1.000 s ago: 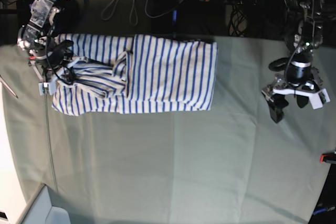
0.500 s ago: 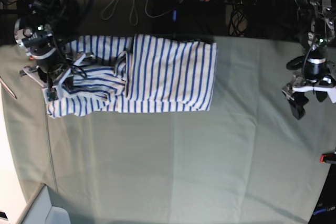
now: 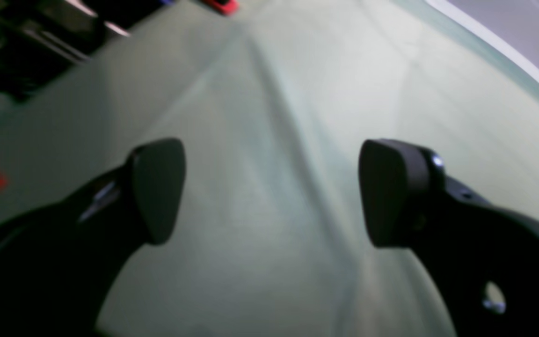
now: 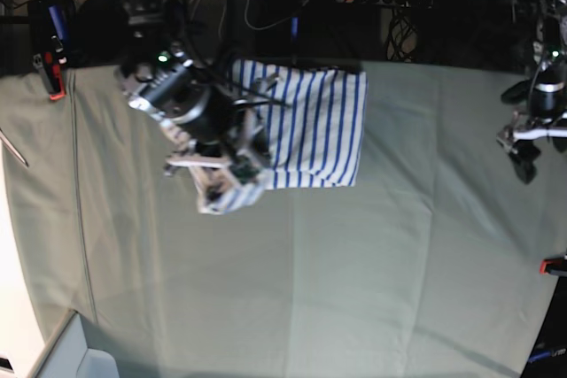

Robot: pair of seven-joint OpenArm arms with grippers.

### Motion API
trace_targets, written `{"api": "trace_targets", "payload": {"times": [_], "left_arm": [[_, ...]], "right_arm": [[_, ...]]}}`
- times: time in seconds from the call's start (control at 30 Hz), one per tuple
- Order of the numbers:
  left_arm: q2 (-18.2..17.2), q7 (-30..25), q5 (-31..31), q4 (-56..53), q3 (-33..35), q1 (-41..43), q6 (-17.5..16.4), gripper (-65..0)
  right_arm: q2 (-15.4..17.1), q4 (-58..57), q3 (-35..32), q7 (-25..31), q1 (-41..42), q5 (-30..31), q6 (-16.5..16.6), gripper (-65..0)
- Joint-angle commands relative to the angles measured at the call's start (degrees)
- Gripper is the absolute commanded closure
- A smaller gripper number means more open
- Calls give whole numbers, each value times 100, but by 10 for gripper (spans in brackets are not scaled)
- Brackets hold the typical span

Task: Layout the t-shirt on the table in an organized manner, then fold the t-shirt properly
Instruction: 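Lift the held shirt end with the right gripper and fold it over, then release the shirt end and raise the right gripper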

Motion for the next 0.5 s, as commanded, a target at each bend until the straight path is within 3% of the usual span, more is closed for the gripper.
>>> {"api": "trace_targets", "payload": {"times": [0.0, 0.2, 0.47], "left_arm": [[-78, -122, 20, 114, -64, 60, -23, -562], [-61, -122, 20, 114, -328, 333, -23, -562], [-43, -122, 20, 114, -460, 526, -23, -563]], "right_arm": [[-53, -44, -227, 148, 120, 157, -27, 0], [-53, -1143, -1168, 183, 673, 157, -27, 0], [-53, -2180, -1203, 192, 1350, 175, -27, 0]]}}
